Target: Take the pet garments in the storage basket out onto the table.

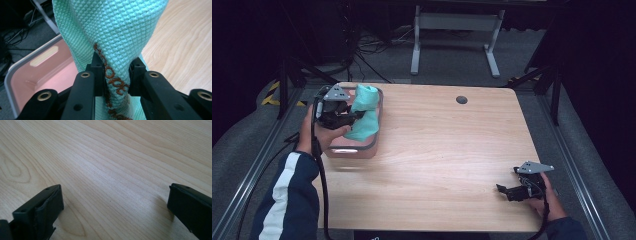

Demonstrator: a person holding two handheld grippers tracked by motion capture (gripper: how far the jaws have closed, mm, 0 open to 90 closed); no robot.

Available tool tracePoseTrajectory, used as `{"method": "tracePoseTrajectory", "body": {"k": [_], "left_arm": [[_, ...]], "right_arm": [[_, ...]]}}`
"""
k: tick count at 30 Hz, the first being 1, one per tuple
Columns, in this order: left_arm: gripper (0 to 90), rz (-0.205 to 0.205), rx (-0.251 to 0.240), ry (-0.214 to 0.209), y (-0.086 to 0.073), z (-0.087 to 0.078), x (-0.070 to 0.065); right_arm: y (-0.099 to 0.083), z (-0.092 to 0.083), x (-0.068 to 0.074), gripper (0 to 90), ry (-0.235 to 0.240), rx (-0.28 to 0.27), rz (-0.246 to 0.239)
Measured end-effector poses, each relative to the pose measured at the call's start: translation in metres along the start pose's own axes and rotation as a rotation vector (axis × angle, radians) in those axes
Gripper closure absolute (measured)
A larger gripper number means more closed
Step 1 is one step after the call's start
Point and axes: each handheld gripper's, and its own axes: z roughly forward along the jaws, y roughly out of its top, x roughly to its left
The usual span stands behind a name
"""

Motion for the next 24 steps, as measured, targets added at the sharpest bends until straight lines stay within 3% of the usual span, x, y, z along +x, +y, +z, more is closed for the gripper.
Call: {"method": "tracePoseTrajectory", "body": {"k": [11, 19, 24], "left_arm": [[72.4, 0.063, -0.02, -0.07, 0.015, 0.012, -0.031], [72.3, 0.116, 0.012, -0.129, 0.026, 0.038, -0.054], [72.3, 0.12, 0.017, -0.175, 0.028, 0.058, -0.067]], "right_arm": [[0.0, 0.0, 0.0, 0.7, 0.001, -0.001, 0.004], [0.0, 0.0, 0.0, 0.7, 0.001, 0.0, 0.002], [0.0, 0.0, 0.0, 0.7, 0.0, 0.0, 0.0]]}}
